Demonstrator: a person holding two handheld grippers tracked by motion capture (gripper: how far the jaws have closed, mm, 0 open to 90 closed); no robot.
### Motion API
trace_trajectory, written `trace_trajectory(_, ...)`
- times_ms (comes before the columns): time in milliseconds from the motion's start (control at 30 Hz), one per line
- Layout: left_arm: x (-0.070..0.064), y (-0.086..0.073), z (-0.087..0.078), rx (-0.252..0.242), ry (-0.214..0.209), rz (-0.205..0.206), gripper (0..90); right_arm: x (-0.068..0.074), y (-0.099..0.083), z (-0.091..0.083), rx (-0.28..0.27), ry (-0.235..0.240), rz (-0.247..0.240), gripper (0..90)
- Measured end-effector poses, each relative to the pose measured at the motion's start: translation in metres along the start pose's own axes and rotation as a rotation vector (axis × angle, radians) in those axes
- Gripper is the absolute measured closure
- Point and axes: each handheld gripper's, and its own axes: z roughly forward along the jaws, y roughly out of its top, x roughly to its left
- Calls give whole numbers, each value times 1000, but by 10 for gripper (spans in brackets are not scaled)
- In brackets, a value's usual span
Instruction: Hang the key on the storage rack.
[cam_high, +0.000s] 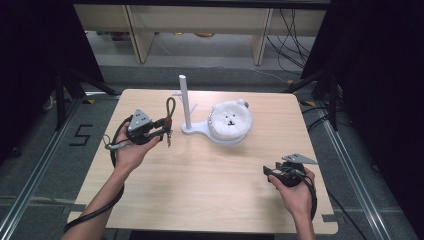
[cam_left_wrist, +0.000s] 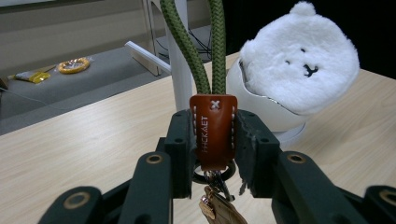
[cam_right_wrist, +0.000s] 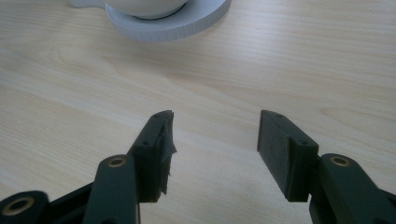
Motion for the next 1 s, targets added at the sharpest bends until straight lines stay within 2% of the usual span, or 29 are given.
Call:
trace_trajectory(33,0,0,0,0,0,0,674,1,0,-2,18,-8,3,464)
trace_trajectory(133,1,3,3,-2,0,-2,674,0,0,-1,13,-18,-2,464)
trace_trajectory(200,1,5,4,-4,1,-2,674,0,0,0,-2,-7,0,464)
trace_trajectory(333,3,7,5,-5,5,-6,673,0,0,0,-1,-8,1,464)
trace_trajectory(367,3,8,7,-3,4,-7,673,0,0,-2,14,-11,3,463)
trace_trajectory(833,8,12,14,-3,14,-26,673,0,0,-1,13,-13,-2,461)
trace_trajectory(867,9,12,15,-3,14,-27,673,0,0,-1,13,-13,0,461)
trace_trajectory(900,10,12,15,-2,14,-27,673,2,-1,-2,22,-17,26,461)
trace_trajectory(933,10,12,16,-1,15,-33,673,0,0,-2,9,-27,-7,461)
trace_trajectory(967,10,12,17,0,15,-34,673,0,-1,-1,10,-6,3,461)
trace_trajectory(1000,11,11,18,0,15,-39,673,-1,0,-2,11,-32,-11,461)
